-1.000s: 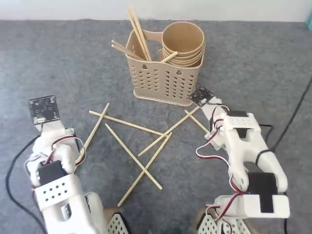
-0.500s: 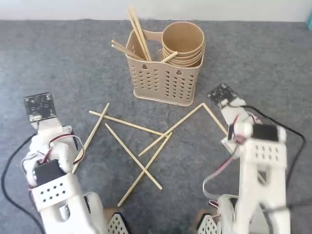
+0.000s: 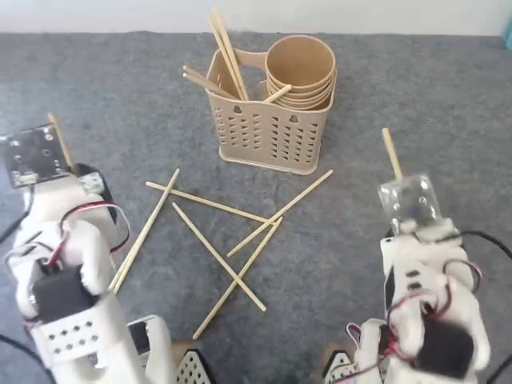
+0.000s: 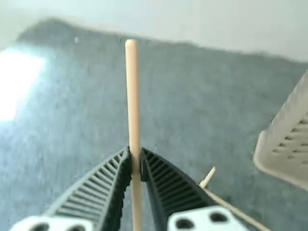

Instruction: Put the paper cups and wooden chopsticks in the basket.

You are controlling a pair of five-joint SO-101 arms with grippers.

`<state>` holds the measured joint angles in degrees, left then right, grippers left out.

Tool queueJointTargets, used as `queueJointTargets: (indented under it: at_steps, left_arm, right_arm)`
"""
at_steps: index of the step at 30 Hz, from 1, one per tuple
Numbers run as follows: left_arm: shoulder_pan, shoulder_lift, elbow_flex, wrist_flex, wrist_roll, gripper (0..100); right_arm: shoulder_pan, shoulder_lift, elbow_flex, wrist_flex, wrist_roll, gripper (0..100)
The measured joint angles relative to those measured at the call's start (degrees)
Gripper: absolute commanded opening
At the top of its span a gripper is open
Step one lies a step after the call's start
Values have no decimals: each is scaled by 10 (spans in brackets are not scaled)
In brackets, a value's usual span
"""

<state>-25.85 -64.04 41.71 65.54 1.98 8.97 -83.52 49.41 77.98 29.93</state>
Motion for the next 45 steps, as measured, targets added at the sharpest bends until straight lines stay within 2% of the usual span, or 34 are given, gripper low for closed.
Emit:
queueJointTargets:
  at_steps: [4, 7, 14, 18, 25, 30, 33, 36, 41, 45]
  left_arm:
    - [25, -1, -49, -12, 8, 12]
    - [51, -1, -62, -63, 51, 12]
    - [133, -1, -64, -258, 153, 12]
    - [189, 11, -64, -372, 182, 12]
    - [243, 144, -64, -554, 200, 12]
    - [265, 239, -64, -676, 196, 12]
    - [289, 297, -64, -739, 151, 12]
    - [311, 358, -64, -779, 113, 12]
    - [327, 442, -64, -840, 94, 17]
    - [327, 483, -71, -861, 94, 126]
  right_arm:
    - [-2, -41, 0, -38, -71, 8]
    - [-19, -48, 0, -92, -147, 8]
    - [-98, -47, 0, -204, -295, 8]
    - [-123, -47, 0, -247, -347, 8]
    - [-174, -47, 0, -351, -418, 8]
    - [-174, -47, 0, -398, -443, 8]
    - [-177, -47, 0, -400, -445, 8]
    - [-174, -48, 0, -400, -446, 8]
    - [-175, -92, 0, -400, -446, 8]
    - [-174, -133, 0, -390, -446, 8]
